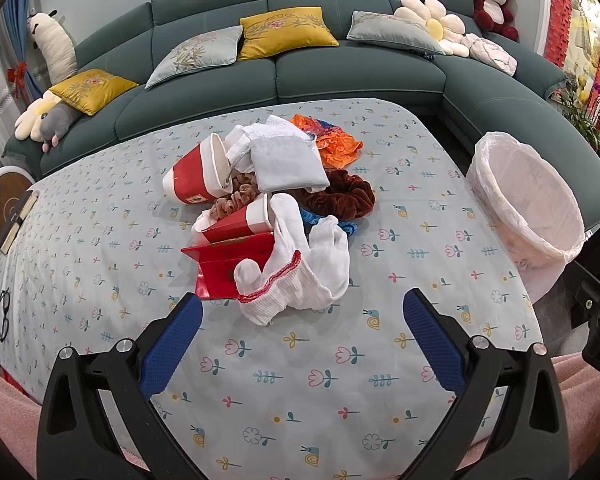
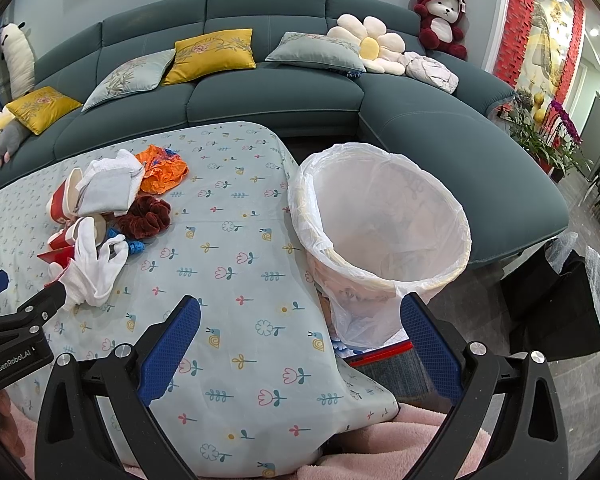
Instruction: Collect trash
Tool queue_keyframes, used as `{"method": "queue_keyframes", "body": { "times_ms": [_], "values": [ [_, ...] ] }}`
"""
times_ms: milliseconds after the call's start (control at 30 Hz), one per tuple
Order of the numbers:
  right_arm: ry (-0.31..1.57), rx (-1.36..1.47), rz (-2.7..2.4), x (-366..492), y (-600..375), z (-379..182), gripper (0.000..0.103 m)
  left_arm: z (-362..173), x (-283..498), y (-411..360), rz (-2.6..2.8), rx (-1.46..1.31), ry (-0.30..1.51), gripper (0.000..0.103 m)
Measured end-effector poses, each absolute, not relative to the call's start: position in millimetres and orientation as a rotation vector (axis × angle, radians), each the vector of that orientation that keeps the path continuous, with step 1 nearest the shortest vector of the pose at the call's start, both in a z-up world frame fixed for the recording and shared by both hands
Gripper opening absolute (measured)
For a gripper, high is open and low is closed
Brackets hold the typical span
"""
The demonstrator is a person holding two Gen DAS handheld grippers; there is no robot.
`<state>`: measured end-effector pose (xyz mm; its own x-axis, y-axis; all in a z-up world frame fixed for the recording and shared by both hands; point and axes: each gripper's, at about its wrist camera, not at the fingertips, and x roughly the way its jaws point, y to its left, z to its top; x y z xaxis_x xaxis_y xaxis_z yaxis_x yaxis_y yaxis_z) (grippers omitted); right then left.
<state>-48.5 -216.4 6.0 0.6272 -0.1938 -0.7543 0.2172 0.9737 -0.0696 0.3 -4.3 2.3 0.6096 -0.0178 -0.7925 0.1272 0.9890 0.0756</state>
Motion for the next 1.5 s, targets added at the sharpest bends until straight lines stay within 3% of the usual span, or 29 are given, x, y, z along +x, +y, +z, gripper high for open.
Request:
{"method": "queue_keyframes", "body": {
  "times_ms": [767, 967, 1500],
  "values": [
    [0.838, -0.009, -0.234, -45, -206, 21, 0.096, 16, 14, 16, -0.095, 0.09, 0.873, 0.096],
    [0.822, 0.007, -0.186, -31, -187, 30, 0.096, 6, 41, 51, -0.1, -0.004, 0.96, 0.096],
    [0.94, 0.053, -0.048, 34, -117, -32, 0.096, -37, 75, 98, -0.068, -0.148, 1.011, 0.096]
  ]
}}
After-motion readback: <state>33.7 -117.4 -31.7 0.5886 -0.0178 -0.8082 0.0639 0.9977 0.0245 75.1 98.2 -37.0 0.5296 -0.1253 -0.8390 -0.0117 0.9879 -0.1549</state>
